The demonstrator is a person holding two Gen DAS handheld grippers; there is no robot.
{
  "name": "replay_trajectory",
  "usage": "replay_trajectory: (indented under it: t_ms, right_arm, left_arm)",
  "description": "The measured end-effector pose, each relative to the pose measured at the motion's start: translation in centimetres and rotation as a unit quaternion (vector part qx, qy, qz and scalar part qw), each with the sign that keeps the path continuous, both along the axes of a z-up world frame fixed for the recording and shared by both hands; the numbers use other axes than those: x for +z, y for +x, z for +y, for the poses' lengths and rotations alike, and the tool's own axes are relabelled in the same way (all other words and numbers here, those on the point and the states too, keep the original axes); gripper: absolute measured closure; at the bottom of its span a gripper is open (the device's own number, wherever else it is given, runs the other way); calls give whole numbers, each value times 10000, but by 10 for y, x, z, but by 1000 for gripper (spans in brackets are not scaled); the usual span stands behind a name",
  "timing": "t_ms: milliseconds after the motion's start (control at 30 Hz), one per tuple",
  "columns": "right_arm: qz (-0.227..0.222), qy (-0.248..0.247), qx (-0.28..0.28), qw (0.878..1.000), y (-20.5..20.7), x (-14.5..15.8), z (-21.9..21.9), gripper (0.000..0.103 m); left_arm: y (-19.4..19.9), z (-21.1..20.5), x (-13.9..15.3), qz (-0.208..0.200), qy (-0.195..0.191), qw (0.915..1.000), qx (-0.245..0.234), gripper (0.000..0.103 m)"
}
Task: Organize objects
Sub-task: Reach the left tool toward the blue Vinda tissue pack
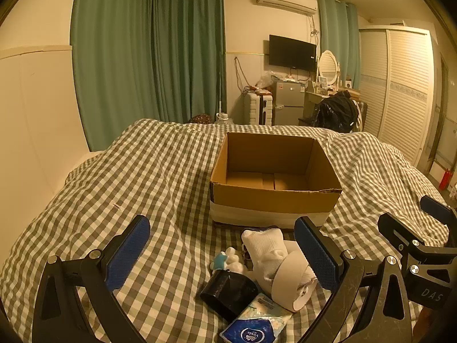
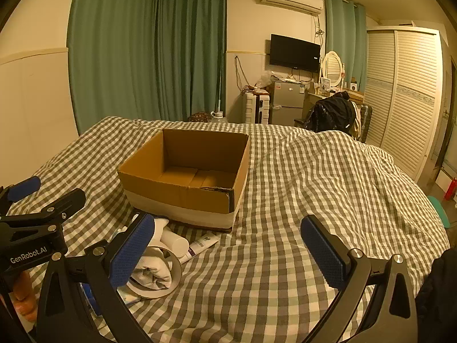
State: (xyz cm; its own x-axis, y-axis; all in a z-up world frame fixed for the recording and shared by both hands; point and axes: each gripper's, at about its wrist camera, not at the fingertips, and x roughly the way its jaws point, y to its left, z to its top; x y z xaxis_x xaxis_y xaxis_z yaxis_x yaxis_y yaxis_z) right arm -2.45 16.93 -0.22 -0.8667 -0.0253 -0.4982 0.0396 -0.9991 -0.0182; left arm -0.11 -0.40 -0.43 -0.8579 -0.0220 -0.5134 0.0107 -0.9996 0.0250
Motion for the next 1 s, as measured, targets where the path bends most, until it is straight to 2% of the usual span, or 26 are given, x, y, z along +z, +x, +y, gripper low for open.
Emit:
replay_trajectory:
  t_ms: [567, 833, 1000]
  right_arm:
    - [-43, -47, 148, 9999, 2, 2, -4, 0]
    - [64, -51, 228, 9997, 13, 16, -10, 0]
    - [93, -20, 262, 9996, 19, 27, -15, 0]
  left_arm:
    - [4, 1, 6, 80, -1, 10000, -57, 0]
    - [18, -8, 18, 161, 84, 9998, -123, 0]
    - [28, -16, 24, 138, 6, 9999, -93, 0]
